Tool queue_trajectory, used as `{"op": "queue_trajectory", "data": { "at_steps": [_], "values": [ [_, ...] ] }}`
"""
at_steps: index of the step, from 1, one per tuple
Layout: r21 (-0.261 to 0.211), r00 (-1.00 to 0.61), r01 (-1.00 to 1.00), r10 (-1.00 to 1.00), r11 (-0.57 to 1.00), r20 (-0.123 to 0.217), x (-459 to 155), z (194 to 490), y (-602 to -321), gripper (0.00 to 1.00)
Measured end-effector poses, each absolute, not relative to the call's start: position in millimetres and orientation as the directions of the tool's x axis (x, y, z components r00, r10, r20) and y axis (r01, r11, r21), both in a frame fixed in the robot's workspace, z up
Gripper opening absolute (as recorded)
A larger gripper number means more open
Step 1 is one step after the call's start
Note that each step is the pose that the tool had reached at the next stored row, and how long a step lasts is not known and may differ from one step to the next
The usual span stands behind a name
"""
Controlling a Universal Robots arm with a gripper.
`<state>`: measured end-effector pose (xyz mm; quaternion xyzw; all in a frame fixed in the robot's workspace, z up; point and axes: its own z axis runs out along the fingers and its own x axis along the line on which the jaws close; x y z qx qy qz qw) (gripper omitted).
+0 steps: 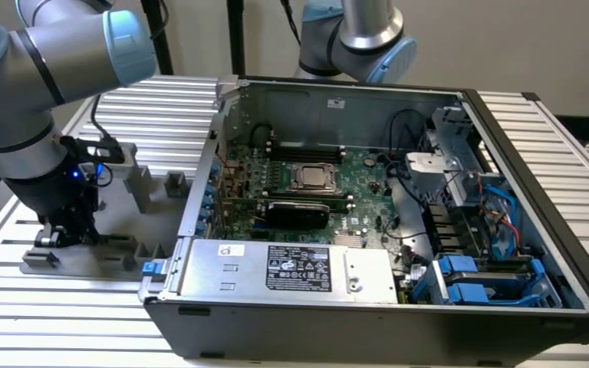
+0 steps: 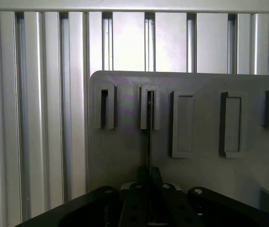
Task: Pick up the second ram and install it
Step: 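Pick up the second ram and move it above second insertion slot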
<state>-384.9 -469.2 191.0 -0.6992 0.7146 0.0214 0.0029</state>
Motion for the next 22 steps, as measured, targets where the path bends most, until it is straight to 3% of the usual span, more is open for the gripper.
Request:
{"op": "queue_trajectory", "data": {
  "at_steps": [22],
  "values": [
    [0.026,-0.044,-0.999,-0.999,0.043,-0.031,-384.8,191.3,-469.1,0.14]
  ]
}}
